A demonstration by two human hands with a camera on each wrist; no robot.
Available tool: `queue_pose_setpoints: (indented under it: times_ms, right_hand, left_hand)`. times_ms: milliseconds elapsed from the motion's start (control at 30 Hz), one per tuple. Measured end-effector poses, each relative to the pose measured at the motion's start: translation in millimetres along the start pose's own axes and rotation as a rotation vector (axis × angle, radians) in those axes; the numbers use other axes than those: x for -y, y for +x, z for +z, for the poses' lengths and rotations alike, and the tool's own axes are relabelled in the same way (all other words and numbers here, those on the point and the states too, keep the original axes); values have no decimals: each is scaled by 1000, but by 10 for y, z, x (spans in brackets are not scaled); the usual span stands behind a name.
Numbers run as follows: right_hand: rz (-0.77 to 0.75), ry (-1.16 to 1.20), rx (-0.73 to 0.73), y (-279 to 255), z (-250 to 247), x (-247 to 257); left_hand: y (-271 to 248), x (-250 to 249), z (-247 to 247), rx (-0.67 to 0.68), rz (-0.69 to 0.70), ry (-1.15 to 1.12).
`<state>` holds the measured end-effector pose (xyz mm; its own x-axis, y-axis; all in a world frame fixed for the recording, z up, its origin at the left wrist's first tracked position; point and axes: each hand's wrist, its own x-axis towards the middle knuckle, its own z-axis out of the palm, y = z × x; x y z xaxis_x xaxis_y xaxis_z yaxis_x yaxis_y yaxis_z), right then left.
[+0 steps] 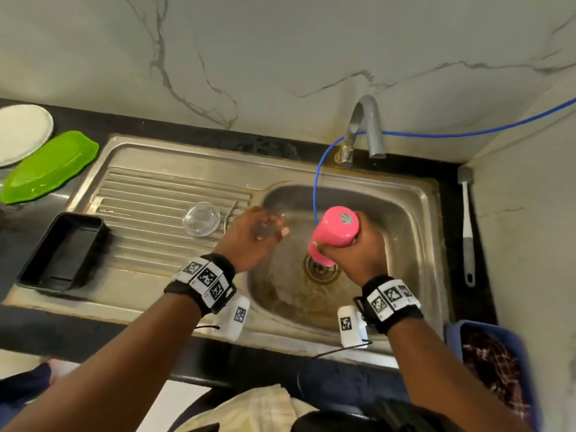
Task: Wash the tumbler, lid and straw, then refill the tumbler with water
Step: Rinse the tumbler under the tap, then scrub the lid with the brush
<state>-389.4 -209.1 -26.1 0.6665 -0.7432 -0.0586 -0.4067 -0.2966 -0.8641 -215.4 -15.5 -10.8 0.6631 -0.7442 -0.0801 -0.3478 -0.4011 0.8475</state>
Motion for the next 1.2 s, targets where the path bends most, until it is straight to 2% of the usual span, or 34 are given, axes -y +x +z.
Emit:
queue_pose_setpoints:
  times_ms: [133, 267, 500, 800, 1000, 1200]
  right_hand:
    - [44, 111, -12, 150, 315, 211]
    - [26, 191, 53, 430, 702, 569]
    - [-168, 100, 186, 965, 1467, 1176]
    - [-273, -135, 338, 1330, 2289, 1489]
    - [-218, -124, 322, 1301, 2526, 1492]
    - [-185, -96, 363, 1196, 2473, 1482]
  left_hand:
    - [42, 222, -318, -97, -12, 24]
    - [108, 529, -682, -164, -55, 131]
    - [148, 980, -1084, -232, -140, 270]
    - [181, 1170, -1088, -50, -252, 287]
    - [189, 1282, -1061, -43, -251, 376]
    - [139, 1310, -1048, -90, -206, 412]
